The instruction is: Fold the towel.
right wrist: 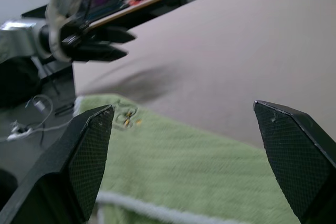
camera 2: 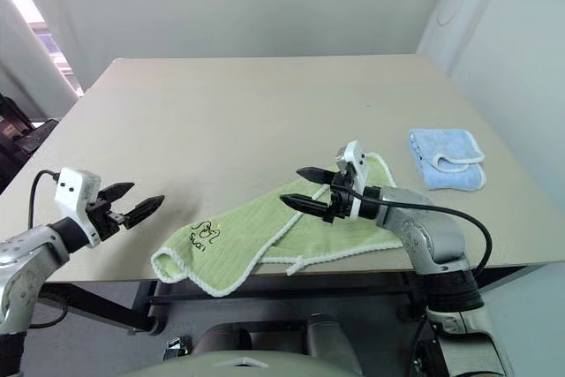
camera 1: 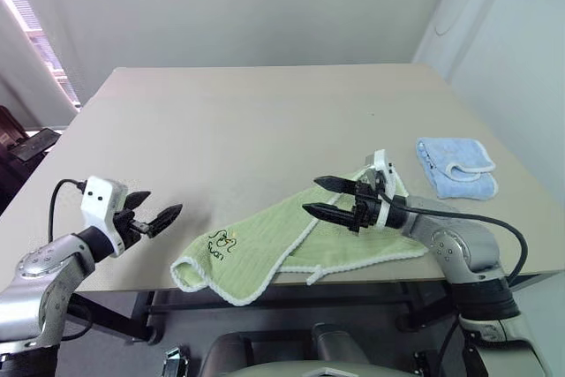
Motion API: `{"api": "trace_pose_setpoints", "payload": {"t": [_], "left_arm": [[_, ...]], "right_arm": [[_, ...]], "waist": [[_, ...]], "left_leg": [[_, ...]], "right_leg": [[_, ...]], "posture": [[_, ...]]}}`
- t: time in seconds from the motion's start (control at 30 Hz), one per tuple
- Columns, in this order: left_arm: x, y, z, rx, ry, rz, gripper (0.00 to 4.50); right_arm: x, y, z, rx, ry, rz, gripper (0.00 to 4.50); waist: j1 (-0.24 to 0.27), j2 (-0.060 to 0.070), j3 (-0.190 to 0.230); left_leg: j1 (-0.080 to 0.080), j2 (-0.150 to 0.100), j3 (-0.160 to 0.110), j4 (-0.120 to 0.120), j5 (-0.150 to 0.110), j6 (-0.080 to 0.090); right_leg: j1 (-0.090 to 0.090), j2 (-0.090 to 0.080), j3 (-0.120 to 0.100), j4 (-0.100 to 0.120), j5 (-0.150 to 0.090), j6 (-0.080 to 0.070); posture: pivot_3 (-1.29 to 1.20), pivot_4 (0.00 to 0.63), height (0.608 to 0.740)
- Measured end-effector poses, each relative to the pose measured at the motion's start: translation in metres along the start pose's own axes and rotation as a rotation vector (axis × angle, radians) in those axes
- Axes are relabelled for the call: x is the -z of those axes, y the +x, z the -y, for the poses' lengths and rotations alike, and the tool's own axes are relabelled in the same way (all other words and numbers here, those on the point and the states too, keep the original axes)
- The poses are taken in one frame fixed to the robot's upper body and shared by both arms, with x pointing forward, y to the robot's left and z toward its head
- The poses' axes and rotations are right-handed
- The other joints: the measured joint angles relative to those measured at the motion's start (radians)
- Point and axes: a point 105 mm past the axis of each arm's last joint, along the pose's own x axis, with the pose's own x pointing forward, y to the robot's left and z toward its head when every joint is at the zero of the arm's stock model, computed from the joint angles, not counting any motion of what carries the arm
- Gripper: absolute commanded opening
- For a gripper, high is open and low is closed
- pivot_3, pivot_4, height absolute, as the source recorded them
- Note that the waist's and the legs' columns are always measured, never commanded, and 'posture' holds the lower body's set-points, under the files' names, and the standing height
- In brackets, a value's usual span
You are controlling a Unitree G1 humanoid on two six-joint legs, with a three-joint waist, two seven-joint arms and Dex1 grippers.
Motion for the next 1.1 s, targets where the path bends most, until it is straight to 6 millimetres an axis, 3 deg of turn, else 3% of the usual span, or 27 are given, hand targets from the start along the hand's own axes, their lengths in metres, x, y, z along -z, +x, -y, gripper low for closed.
{"api": "trace_pose_setpoints", "payload": {"t": [0.2,0.37,0.7,0.93,1.1], "left_arm": [[-0.007,-0.008,0.015,0.064,-0.028,-0.007,4.5],[-0.012,0.0,0.023,0.107,-0.032,0.002,4.5],[-0.006,0.039,0.039,0.213,0.044,0.006,4.5],[-0.003,0.053,0.051,0.259,0.057,0.029,4.5],[0.004,0.06,0.066,0.309,0.058,0.023,4.5]], "right_arm": [[-0.002,0.012,-0.001,-0.028,0.016,0.047,4.44],[0.0,0.007,0.007,0.024,0.018,0.057,4.44],[0.003,-0.054,0.086,0.45,-0.029,0.001,4.44],[-0.023,-0.081,0.119,0.577,-0.133,-0.043,4.44],[-0.013,-0.09,0.138,0.633,-0.102,-0.162,4.44]], "waist": [[0.001,0.0,0.0],[0.001,0.0,0.0],[-0.003,0.001,0.0],[0.0,0.002,0.001],[0.0,0.002,0.0]], "left_leg": [[-0.001,0.0,0.001,-0.003,0.0,0.0],[-0.001,-0.001,0.001,-0.002,0.0,0.0],[-0.001,-0.002,0.002,-0.004,0.0,0.0],[-0.001,-0.002,0.002,-0.003,0.0,0.001],[0.0,-0.002,0.002,-0.002,0.0,0.001]], "right_leg": [[-0.002,0.0,-0.001,-0.001,0.0,-0.001],[-0.001,0.0,0.0,-0.002,0.0,0.0],[-0.001,0.001,0.0,-0.003,0.0,0.0],[0.001,0.002,0.0,-0.003,0.0,0.0],[0.001,0.002,0.0,-0.003,0.0,0.0]], "posture": [[0.0,0.0,0.729],[0.0,0.0,0.729],[0.0,0.0,0.729],[0.0,0.0,0.729],[0.0,0.0,0.729]]}}
